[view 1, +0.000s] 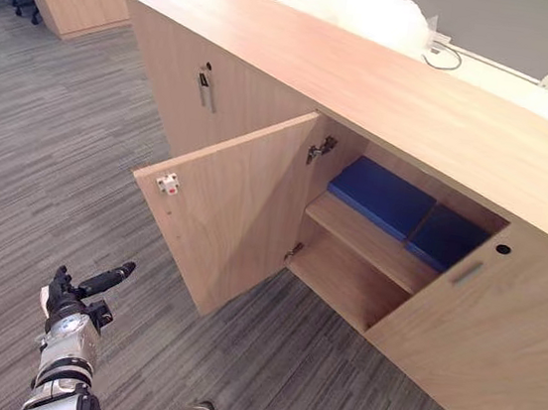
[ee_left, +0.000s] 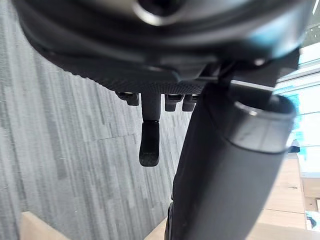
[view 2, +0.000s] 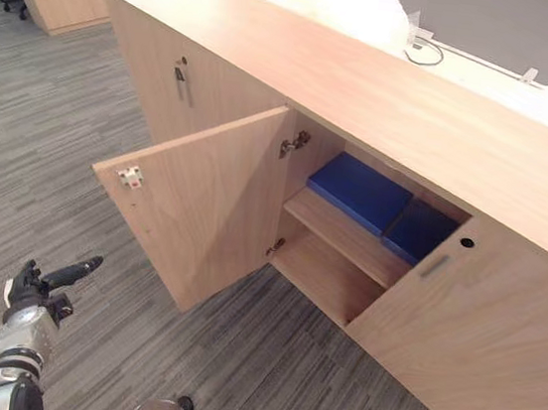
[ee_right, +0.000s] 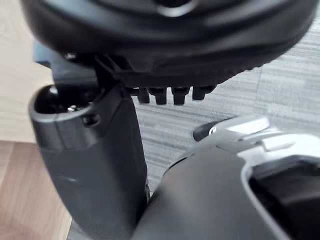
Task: Walk over to the cabinet, pick up the folder, carry it to the office cabinet, place the folder inside the office cabinet, then close the office cabinet door
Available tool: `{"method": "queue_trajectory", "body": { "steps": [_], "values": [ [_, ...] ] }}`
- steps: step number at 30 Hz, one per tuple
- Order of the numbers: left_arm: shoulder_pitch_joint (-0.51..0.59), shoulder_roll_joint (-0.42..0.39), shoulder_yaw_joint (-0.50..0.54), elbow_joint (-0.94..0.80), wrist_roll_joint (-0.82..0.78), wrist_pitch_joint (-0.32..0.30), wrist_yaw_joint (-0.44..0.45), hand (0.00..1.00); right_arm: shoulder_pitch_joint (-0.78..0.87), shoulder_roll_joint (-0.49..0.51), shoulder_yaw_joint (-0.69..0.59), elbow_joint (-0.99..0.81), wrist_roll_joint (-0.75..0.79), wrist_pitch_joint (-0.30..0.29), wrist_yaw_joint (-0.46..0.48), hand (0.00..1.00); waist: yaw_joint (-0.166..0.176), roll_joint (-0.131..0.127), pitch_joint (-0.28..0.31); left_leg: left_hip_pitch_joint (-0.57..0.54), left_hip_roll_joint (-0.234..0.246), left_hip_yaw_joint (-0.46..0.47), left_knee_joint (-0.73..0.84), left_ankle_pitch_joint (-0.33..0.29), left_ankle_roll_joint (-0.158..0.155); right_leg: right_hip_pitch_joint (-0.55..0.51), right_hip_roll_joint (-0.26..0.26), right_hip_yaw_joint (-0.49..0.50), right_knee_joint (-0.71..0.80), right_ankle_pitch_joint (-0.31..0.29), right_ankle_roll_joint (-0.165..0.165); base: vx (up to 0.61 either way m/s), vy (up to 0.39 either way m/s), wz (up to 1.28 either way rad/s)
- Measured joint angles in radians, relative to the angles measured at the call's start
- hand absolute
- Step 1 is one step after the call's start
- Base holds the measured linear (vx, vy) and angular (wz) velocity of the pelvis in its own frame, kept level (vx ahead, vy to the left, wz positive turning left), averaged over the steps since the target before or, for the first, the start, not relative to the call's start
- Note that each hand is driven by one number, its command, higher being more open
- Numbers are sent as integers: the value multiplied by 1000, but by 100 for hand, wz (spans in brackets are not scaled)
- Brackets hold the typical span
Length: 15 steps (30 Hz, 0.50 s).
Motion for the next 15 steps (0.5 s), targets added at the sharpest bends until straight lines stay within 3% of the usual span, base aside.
{"method": "queue_trajectory", "body": {
  "steps": [2,5,7,11,15],
  "values": [
    [10,-1,-7,0,3,-1,-3,100,3,-6,-2,-7,-2,0,4,100,13,3,-32,44,-43,56,-58,10,26,-28,-43,52,-5,61,2,228,306,-63],
    [19,1,-46,-1,36,-9,-11,100,9,-14,-17,-7,-4,3,19,100,14,18,-59,81,-76,60,-96,13,52,-44,-70,64,11,105,11,196,216,-30],
    [24,5,-81,-1,55,-12,-13,100,14,-14,-19,-6,-4,4,21,100,15,25,-65,107,-83,59,-113,13,61,-44,-75,62,37,101,17,108,58,-7],
    [29,17,-186,0,99,-12,-38,100,10,-14,-9,-6,-4,0,30,100,21,16,-92,118,-84,53,-135,13,61,-41,-73,47,27,82,41,54,-54,-9],
    [29,33,-344,0,222,-12,-88,100,24,-51,-5,17,-5,-6,40,100,20,57,-119,128,-75,34,-169,30,51,-42,-53,33,35,65,55,5,-129,8]
  ]
}}
